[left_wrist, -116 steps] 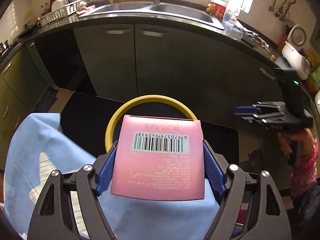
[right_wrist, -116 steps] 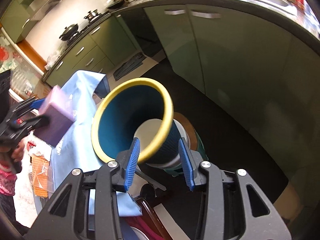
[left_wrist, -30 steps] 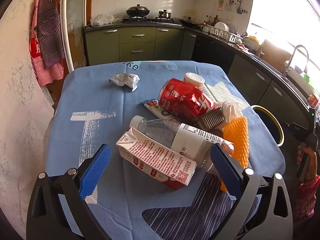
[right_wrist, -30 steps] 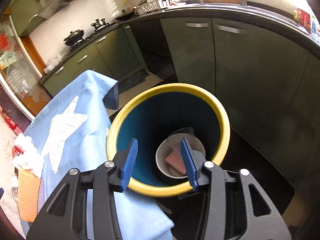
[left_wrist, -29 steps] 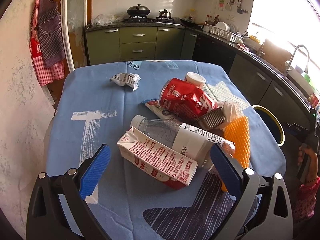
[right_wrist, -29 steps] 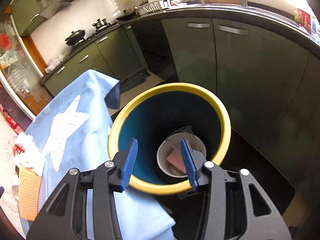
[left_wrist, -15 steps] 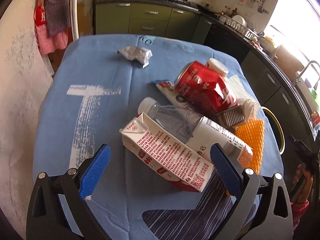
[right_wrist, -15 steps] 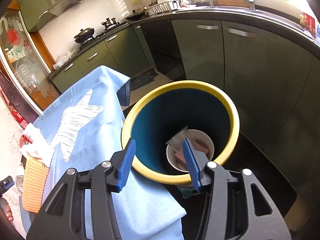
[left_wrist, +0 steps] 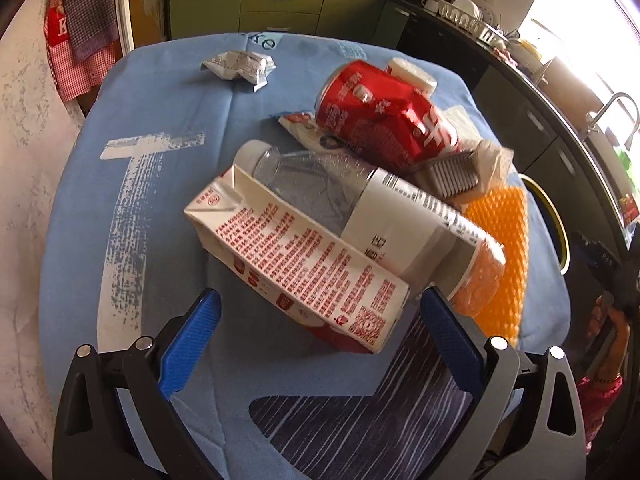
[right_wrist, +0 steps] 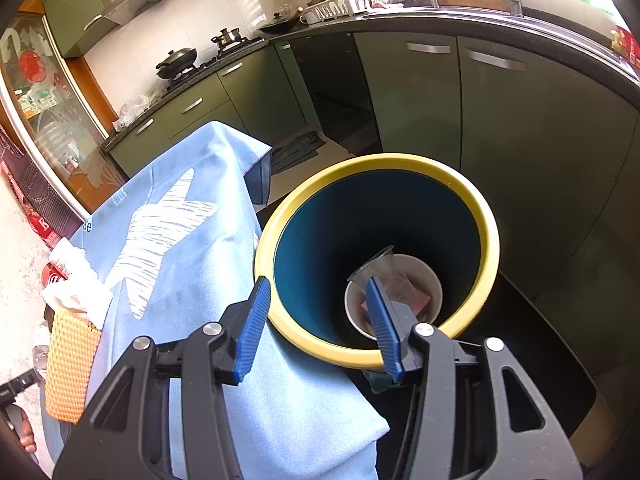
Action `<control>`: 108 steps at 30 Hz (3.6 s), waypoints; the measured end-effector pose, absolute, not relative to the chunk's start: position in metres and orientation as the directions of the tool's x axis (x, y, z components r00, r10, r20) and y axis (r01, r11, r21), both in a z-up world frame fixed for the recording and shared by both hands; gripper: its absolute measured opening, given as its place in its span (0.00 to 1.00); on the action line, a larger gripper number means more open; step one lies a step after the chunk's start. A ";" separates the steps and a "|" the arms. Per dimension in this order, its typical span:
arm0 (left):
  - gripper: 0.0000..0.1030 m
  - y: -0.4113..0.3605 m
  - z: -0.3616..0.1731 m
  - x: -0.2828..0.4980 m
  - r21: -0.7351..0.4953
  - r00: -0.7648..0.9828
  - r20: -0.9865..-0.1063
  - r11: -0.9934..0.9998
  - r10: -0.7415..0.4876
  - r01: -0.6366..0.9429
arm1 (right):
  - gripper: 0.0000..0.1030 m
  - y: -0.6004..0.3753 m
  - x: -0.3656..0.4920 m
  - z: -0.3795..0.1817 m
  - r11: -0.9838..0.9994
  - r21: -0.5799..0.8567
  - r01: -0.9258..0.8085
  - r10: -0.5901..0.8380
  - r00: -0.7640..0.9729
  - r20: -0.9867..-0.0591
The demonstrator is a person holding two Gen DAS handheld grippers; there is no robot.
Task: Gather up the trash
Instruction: 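Reach the left gripper to the milk carton and grasp it upright, then carry the milk carton with the left gripper over the bin and release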
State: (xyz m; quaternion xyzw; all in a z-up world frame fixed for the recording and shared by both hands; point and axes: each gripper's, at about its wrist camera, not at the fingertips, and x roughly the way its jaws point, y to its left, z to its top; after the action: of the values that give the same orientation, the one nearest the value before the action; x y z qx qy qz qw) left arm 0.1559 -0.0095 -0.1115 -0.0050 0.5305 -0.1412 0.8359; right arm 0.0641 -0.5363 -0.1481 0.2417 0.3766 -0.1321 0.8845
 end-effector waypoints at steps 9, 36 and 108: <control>0.95 0.033 -0.116 0.152 -0.057 0.404 -0.907 0.986 -0.116 0.156 | 0.47 -0.533 0.067 -0.150 0.854 0.325 0.407 -0.040 0.673 -0.739; 0.71 0.028 -0.124 0.200 0.049 0.498 -0.867 0.992 -0.017 0.120 | 0.49 -0.512 0.086 -0.154 0.876 0.326 0.356 0.008 0.664 -0.748; 0.76 -0.443 -0.070 0.168 -0.130 0.294 -0.782 0.605 -0.549 0.786 | 0.51 -0.583 -0.032 -0.124 0.770 0.302 0.562 -0.245 0.698 -0.673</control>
State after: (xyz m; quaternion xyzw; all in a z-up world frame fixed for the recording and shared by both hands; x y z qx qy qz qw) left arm 0.1677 -0.4426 -0.0704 0.1411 0.4190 -0.4214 0.7918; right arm -0.0317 -0.5827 -0.1236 0.2514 0.3151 -0.2278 0.8863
